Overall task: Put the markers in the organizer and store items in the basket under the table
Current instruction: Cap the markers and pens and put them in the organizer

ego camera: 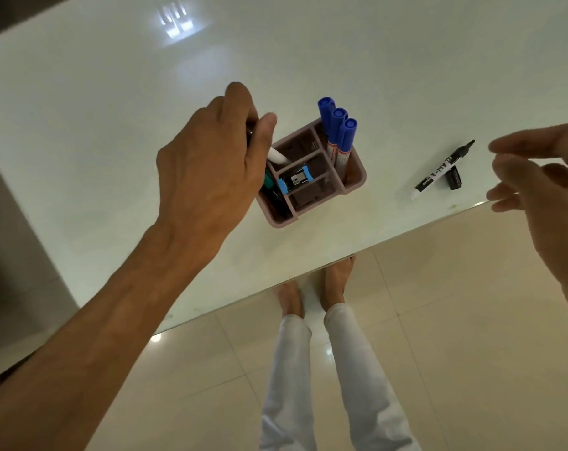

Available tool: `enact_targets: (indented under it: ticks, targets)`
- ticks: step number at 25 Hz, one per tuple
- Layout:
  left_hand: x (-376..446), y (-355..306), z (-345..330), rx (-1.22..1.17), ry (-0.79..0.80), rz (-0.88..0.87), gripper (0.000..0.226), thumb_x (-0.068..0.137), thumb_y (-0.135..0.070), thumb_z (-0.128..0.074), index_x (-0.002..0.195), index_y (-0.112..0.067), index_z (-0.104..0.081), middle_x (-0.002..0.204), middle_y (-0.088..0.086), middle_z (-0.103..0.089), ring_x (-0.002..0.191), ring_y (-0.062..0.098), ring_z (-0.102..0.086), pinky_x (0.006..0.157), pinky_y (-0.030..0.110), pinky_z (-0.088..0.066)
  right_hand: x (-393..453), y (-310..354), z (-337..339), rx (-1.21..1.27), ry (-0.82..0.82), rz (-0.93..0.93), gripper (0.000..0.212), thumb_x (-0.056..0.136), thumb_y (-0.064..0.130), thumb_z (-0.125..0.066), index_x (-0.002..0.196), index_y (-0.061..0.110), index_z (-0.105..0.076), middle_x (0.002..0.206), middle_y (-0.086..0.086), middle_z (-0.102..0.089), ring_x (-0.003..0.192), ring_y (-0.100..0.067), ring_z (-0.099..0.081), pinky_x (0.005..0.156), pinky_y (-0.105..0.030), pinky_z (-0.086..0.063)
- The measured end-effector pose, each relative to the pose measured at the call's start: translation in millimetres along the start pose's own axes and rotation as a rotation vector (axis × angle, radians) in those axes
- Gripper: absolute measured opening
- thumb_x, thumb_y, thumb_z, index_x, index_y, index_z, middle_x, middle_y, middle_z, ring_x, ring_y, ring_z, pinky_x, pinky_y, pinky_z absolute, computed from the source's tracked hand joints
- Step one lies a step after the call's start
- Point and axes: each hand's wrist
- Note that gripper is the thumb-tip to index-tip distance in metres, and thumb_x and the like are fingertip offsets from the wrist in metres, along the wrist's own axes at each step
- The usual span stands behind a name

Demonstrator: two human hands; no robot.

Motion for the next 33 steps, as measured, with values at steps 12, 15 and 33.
enact_targets:
  ticks: [12,15,33]
  targets:
    - [-6.0,-24.5,14.8,-0.275,-0.016,0.1,0.038,0.108,-0.062,-0.034,0.117,-0.028,-0.048,0.07,-0.007,-0.051,0.067,0.027,-0.052,0.077,0.056,-0.051,93.5,-62.9,3.1,-0.804,0.205,0.61,0.035,0.094,0.004,-0.07,0.126,0.018,-0.075,0.113,-0.011,-0.064,0.093,-0.034,-0.067,0.064,-0.035,-0.046]
    - [-23.5,-80.9,6.2,-0.325,0.111,-0.149,0.025,0.108,-0.042,-0.049,0.103,-0.02,-0.059,0.073,-0.004,-0.059,0.066,0.018,-0.054,0.063,0.037,-0.048,115.8,-75.6,-10.5,-0.883,0.289,0.784,0.034,0.088,-0.002,-0.069,0.117,0.013,-0.078,0.102,-0.013,-0.064,0.086,-0.037,-0.064,0.059,-0.035,-0.045]
    - [1.7,-217.0,-177.6,-0.292,0.271,-0.12,0.055,0.095,-0.046,-0.07,0.136,-0.016,-0.048,0.108,0.006,-0.062,0.092,0.024,-0.058,0.067,0.037,-0.055,62.8,-53.8,80.7,0.308,-0.397,-0.004,0.011,0.088,0.021,-0.075,0.092,0.019,-0.066,0.097,-0.013,-0.079,0.074,-0.026,-0.078,0.055,-0.026,-0.054]
Point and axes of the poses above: each hand's wrist, its own x-axis towards the middle knuckle, its own z-axis out of the back of the hand, y = z × x
